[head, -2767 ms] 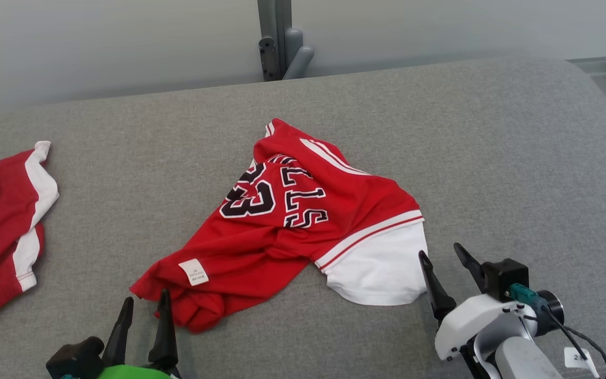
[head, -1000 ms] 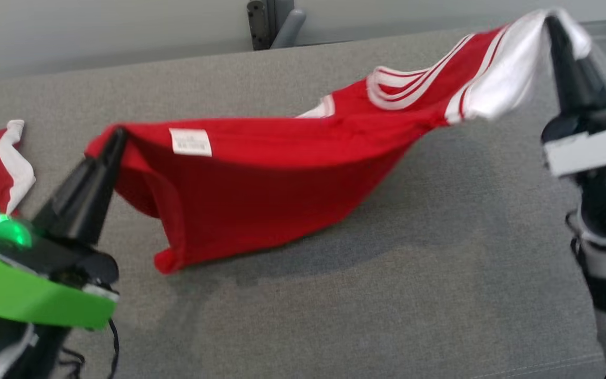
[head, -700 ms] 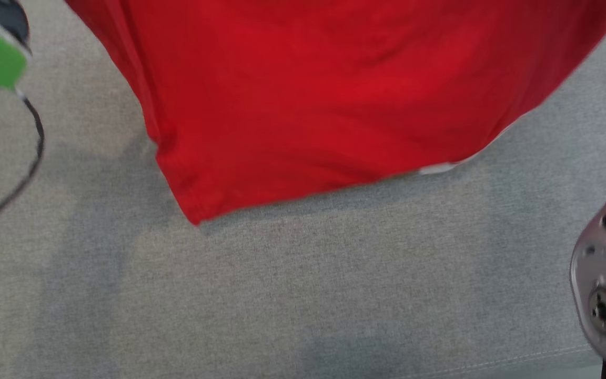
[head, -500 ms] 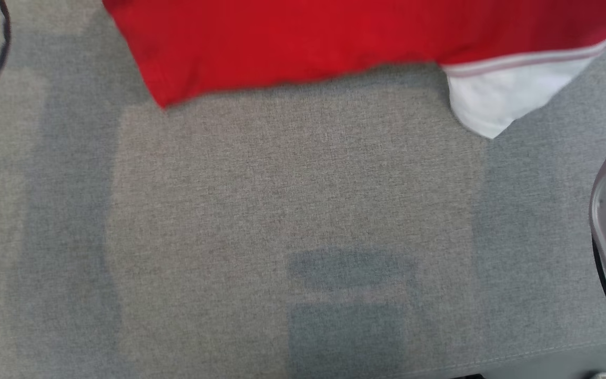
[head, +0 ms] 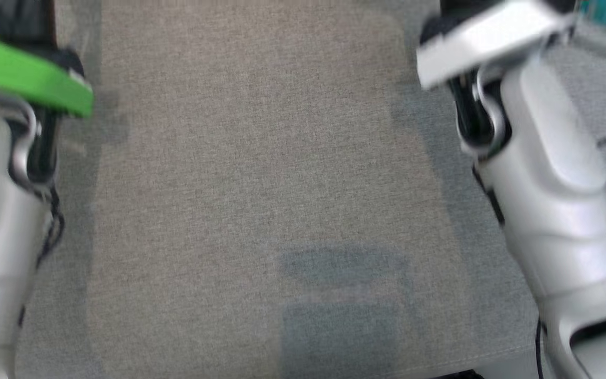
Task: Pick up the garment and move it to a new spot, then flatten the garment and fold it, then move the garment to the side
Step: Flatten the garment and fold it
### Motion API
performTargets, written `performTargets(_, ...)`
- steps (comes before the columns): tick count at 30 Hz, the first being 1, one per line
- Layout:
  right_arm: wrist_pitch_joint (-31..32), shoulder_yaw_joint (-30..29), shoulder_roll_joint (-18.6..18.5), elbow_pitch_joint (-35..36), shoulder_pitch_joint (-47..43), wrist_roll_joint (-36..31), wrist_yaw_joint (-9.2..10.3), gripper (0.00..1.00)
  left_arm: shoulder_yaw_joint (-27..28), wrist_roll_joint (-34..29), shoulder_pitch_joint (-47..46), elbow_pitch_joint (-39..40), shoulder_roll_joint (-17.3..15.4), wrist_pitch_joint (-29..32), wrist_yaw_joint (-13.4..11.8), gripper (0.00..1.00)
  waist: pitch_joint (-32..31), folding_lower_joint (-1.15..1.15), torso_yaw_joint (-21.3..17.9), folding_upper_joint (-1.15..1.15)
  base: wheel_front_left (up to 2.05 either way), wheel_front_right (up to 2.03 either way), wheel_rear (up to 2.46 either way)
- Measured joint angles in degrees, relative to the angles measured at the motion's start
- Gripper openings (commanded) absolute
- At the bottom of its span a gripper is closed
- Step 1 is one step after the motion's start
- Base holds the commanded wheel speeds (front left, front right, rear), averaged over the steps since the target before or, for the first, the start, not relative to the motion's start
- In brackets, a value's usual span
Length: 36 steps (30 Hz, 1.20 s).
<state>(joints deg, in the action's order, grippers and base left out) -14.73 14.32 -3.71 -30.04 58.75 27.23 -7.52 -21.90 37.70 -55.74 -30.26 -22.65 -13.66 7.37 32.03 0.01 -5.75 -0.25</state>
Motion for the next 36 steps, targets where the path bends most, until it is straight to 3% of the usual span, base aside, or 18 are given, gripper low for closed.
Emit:
performTargets(7,-0.3,-1.3,-4.9,10.2,-33.1,5.0,0.04,0.0,2.4,3.8,24.9,6.1,-1.0,-1.3,0.0,0.0,-6.7,-0.01,-0.1,0.0,0.0,0.0,0.0)
performTargets(13,-0.3,-3.1,-7.6,14.0,-49.2,3.9,-0.01,0.0,6.9,0.9,41.5,10.6,2.0,-1.4,-0.1,0.0,-12.4,-0.01,0.3,0.0,0.0,0.0,0.0)
performTargets(21,-0.3,-5.4,-8.0,12.2,-62.6,-0.1,-0.01,0.0,7.4,-3.8,59.7,13.9,8.9,-1.4,-1.4,0.0,-18.5,-0.02,0.8,0.0,0.0,0.0,0.0)
performTargets(26,-0.3,-5.3,-7.4,14.1,-70.2,2.4,-0.01,0.0,7.8,-4.0,66.1,16.0,12.5,-1.4,-1.8,0.0,-20.9,-0.02,1.4,0.0,0.0,0.0,0.0)
performTargets(32,3.6,-5.8,-9.9,23.8,-69.6,9.0,0.01,0.0,8.7,-0.6,67.6,22.9,12.5,4.9,-4.2,0.0,-21.8,-0.02,1.6,0.0,0.0,0.0,0.0)
performTargets(36,9.6,-5.8,-12.5,27.7,-63.9,10.8,0.01,0.0,9.7,0.6,65.9,29.5,9.3,12.6,-6.8,0.0,-21.6,-0.02,1.2,0.0,0.0,0.0,0.0)
